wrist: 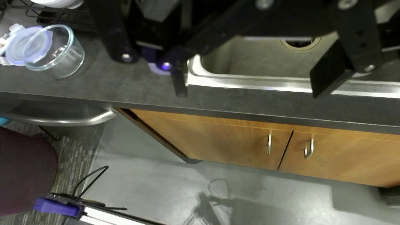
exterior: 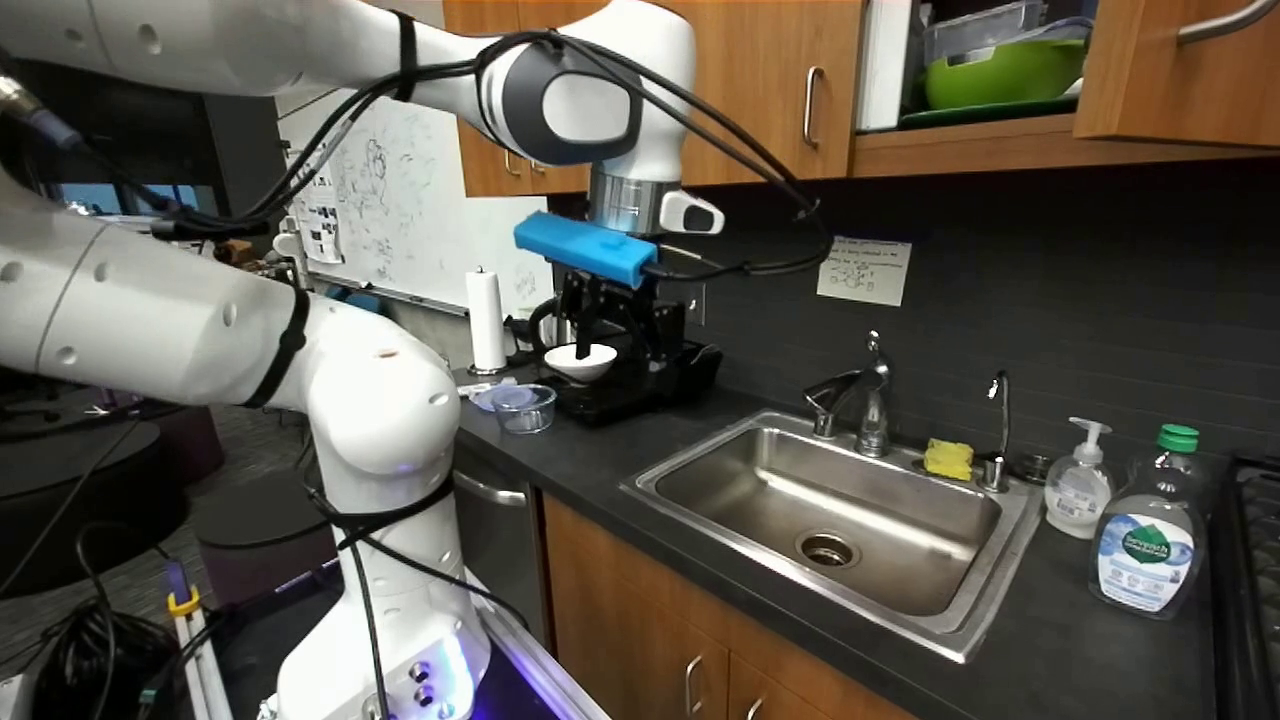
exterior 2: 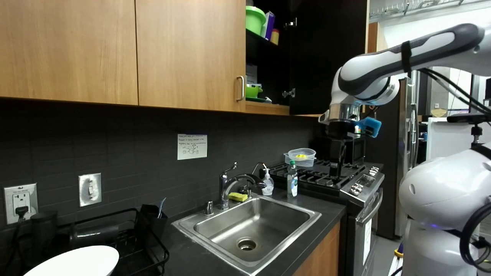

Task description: Close the cupboard completely

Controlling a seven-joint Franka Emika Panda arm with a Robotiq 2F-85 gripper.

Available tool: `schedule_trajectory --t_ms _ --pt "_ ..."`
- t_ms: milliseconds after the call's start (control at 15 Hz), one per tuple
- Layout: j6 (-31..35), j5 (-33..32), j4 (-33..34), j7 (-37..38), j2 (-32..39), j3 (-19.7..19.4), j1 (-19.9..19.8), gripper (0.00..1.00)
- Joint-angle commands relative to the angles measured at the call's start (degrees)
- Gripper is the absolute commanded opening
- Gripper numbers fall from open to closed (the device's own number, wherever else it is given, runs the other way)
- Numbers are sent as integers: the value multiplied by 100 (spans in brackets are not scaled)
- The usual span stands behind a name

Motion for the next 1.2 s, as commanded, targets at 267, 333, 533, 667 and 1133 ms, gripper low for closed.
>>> schedule_trajectory --t_ms 267,333,533,667,1133 --pt "-171 144 79 620 -1448 160 171 100" --pt "-167 153 94 691 -1581 188 200 100" --pt "-137 210 146 883 -1724 96 298 100" --pt "-206 258 394 903 -1491 -49 436 100" --pt "-302 226 1440 1112 -1130 -110 572 100"
